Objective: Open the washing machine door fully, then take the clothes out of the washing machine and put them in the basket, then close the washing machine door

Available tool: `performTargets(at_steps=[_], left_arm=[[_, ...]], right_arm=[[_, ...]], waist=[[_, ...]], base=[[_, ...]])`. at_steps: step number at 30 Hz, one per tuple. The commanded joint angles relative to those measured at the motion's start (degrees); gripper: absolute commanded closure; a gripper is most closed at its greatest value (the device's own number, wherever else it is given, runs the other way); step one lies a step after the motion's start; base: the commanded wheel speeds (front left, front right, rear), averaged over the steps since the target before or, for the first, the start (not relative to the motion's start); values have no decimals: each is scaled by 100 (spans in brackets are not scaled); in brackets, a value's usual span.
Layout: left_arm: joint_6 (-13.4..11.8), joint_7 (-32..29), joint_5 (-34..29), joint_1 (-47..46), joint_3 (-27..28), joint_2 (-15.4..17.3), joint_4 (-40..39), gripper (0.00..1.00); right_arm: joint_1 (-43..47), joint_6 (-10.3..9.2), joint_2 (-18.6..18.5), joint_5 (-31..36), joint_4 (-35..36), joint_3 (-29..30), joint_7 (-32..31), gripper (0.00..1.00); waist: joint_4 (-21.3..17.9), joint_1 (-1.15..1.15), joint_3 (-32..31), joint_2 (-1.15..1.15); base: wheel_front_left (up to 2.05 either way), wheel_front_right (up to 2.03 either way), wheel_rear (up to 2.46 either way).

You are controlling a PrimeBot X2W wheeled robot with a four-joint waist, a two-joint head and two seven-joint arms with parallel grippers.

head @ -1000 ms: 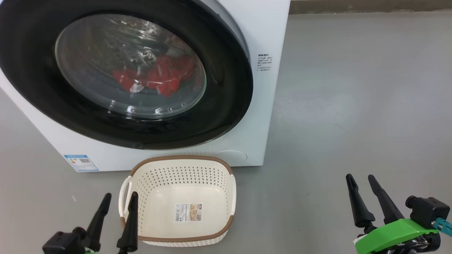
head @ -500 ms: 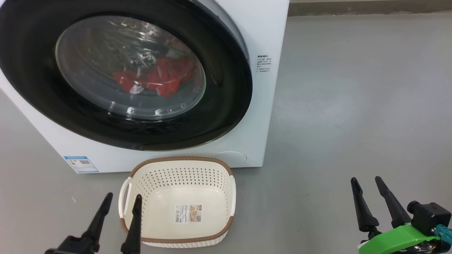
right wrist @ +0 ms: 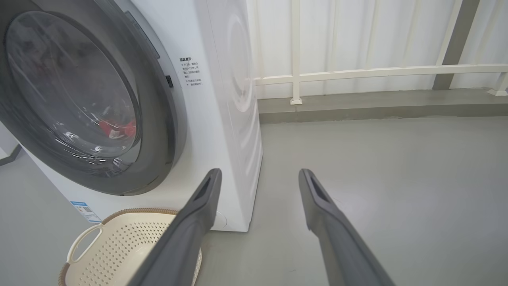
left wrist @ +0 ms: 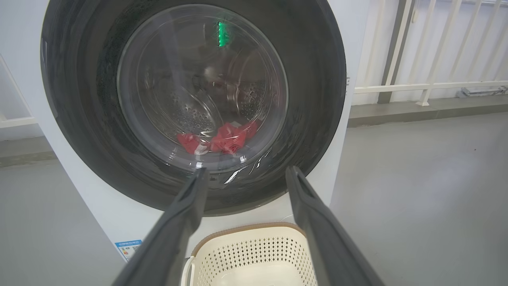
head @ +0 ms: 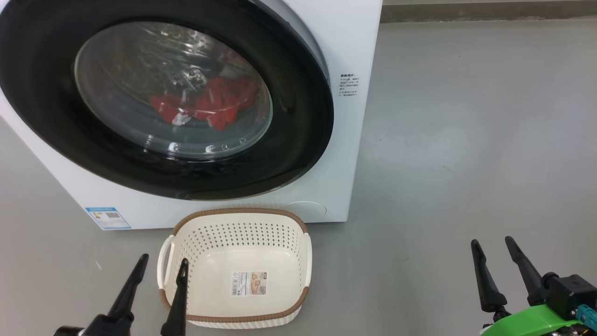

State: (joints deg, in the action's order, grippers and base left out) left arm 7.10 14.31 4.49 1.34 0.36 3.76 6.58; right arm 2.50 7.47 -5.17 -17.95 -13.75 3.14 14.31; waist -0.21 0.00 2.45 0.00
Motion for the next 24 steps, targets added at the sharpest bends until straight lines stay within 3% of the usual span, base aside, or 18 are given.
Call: performTargets(at_steps=[1, 24], left_arm=[[30, 69, -7, -46, 219, 39, -101, 0], [38, 69, 344, -33, 207, 19, 134, 0]], right_arm=[[23, 2, -67, 16, 153, -100, 69, 0], [-17, 2, -64, -144, 205, -137, 69, 0]], waist=[[4, 0, -2, 0], [49, 0, -12, 0]], base=[[0, 0, 0], [0, 0, 0]])
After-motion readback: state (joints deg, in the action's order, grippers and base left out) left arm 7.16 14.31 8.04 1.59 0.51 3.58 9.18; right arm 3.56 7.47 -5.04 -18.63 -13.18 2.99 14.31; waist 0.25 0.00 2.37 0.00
